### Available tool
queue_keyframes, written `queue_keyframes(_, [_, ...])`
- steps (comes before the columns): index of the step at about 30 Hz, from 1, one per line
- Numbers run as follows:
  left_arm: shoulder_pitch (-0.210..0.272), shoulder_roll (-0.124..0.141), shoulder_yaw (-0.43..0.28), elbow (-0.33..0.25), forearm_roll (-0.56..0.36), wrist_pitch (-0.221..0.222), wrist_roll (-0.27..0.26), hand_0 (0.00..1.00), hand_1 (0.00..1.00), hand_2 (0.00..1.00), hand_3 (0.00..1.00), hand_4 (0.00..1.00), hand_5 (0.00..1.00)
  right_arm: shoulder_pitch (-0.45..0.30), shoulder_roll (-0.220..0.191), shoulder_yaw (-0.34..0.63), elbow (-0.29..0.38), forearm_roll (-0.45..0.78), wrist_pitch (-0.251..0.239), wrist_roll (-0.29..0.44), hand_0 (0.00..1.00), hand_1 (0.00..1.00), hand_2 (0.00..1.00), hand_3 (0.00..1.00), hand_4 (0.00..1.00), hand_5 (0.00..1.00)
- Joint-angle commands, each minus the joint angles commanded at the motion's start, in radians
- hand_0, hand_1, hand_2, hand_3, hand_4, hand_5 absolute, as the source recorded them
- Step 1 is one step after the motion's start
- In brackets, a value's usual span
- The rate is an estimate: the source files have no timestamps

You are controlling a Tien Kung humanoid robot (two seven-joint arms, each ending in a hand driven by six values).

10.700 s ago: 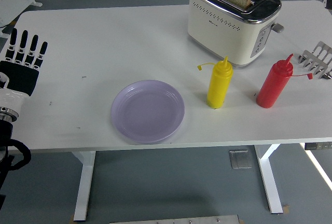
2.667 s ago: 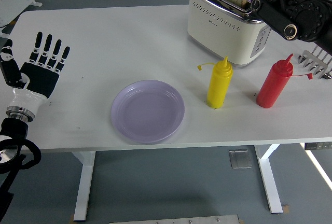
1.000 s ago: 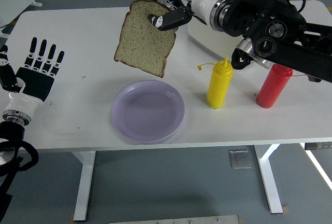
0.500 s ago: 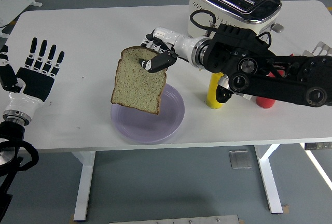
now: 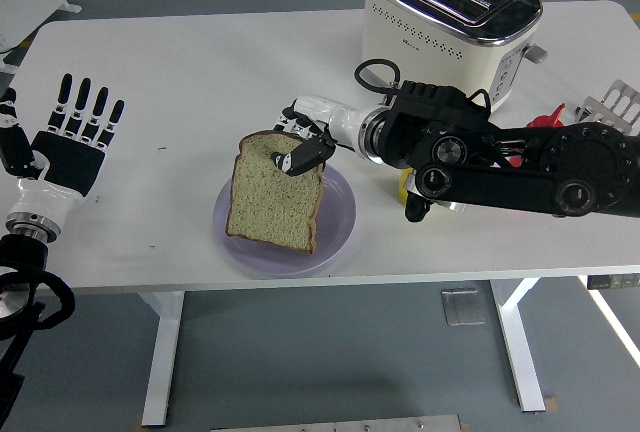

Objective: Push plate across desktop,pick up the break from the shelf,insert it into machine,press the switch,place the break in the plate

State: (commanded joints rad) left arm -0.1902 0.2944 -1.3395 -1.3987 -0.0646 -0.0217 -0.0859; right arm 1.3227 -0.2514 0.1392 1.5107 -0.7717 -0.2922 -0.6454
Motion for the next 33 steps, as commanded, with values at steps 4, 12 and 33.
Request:
queue_keyframes(4, [0.000, 0.000, 0.005, 0.002, 0.000, 0.001, 0.000, 0.781, 0.720, 0.673, 0.700, 0.702, 0.998, 0.007, 0.024, -0.018, -0.040, 0.012, -0.010, 0.000, 0.292, 0.379, 0.426, 0.395, 0.196, 0.002])
queue_keyframes(12, [0.001, 0.001, 0.010, 0.005, -0.001, 0.003, -0.001, 0.780, 0.715, 0.668, 0.698, 0.701, 0.998, 0.005, 0.051, -0.050, -0.100, 0.023, -0.026, 0.002, 0.292, 0.381, 0.432, 0.396, 0.192, 0.002])
queue_keyframes(33, [-0.002, 0.002, 0.014, 0.006, -0.001, 0.007, -0.003, 0.764, 0.658, 0.629, 0.685, 0.680, 0.998, -0.013, 0.074, -0.076, -0.134, 0.020, -0.005, 0.012, 0.278, 0.423, 0.495, 0.495, 0.283, 0.002])
